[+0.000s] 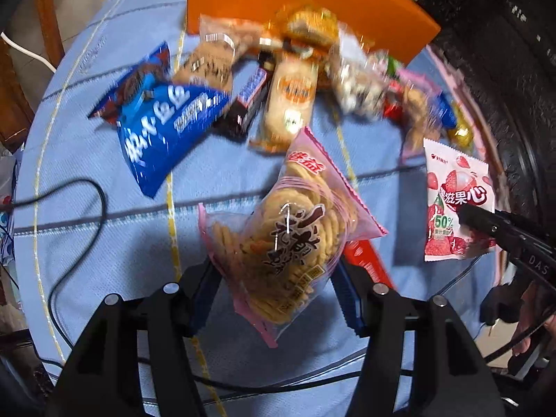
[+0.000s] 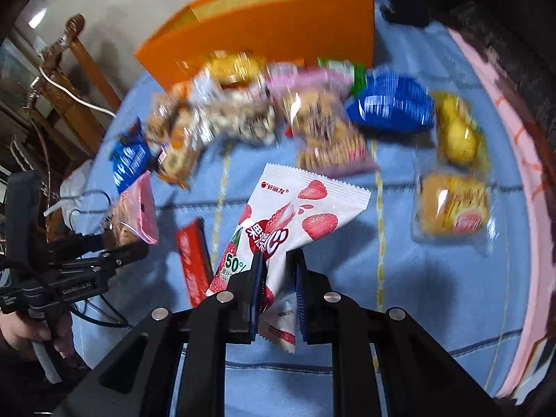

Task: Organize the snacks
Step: 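Carry the cookie bag and strawberry pack into the orange box, release both, then move both tools back over the snack pile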

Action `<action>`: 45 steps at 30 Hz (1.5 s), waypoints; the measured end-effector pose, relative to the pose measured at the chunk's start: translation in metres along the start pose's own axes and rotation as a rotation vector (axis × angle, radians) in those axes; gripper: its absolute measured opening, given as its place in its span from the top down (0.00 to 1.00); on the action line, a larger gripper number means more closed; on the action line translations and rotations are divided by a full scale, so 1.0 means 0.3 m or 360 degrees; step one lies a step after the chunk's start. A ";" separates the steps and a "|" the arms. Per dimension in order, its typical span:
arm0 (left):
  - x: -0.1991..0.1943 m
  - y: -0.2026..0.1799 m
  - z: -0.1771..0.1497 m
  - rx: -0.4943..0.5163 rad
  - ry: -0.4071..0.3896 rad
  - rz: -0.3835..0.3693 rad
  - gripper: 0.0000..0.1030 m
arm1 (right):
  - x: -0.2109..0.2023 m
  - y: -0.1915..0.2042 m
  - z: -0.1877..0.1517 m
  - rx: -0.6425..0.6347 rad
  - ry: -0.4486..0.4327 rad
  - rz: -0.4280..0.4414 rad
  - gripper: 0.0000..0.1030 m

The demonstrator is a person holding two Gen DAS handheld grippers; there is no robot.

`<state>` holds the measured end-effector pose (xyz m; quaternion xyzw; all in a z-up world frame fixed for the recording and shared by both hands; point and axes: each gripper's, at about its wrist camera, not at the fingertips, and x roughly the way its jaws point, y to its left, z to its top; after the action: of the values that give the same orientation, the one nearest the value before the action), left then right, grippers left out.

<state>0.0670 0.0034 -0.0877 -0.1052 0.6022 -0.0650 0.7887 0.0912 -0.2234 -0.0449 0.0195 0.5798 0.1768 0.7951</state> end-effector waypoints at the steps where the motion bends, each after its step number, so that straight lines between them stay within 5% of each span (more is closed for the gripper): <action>1: -0.017 -0.002 0.010 0.0000 -0.0019 -0.0007 0.43 | -0.029 -0.001 0.015 -0.0015 -0.0029 0.0008 0.84; 10: -0.201 -0.018 0.177 0.0041 -0.0223 -0.0026 0.43 | -0.178 0.034 0.189 -0.0132 -0.0237 0.0023 0.84; 18: -0.303 -0.062 0.448 0.0096 -0.0402 0.0014 0.43 | -0.265 0.022 0.471 -0.0156 -0.0474 0.0020 0.84; 29: -0.223 -0.067 0.870 0.0020 -0.0456 0.0091 0.42 | -0.132 -0.032 0.832 -0.0097 -0.0586 -0.0016 0.82; 30: -0.196 -0.055 0.902 -0.0007 -0.0442 0.0086 0.40 | -0.110 -0.038 0.854 -0.0093 -0.0590 -0.0029 0.80; 31: -0.177 -0.046 0.926 -0.0037 -0.0428 0.0087 0.21 | -0.083 -0.043 0.873 -0.0097 -0.0588 -0.0060 0.70; 33: -0.154 -0.021 0.956 -0.0135 -0.0426 0.0137 0.04 | -0.052 -0.050 0.880 -0.0089 -0.0608 -0.0178 0.42; 36: -0.155 0.012 0.949 -0.0166 -0.0468 0.0075 0.04 | -0.036 -0.058 0.851 -0.0120 -0.0629 -0.0180 0.36; 40: -0.133 0.056 0.915 -0.0156 -0.0410 0.0153 0.04 | -0.011 -0.077 0.795 -0.0088 -0.0560 -0.0156 0.35; 43: -0.144 0.090 0.855 -0.0164 -0.0387 0.0166 0.04 | -0.013 -0.091 0.736 -0.0056 -0.0540 -0.0183 0.13; 45: -0.152 0.111 0.819 -0.0177 -0.0371 0.0168 0.04 | -0.018 -0.094 0.676 -0.0055 -0.0524 -0.0230 0.11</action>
<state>0.2908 0.0675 0.0088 -0.1239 0.5139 0.0225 0.8485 0.2855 -0.2163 0.0197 -0.0072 0.4385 0.1236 0.8902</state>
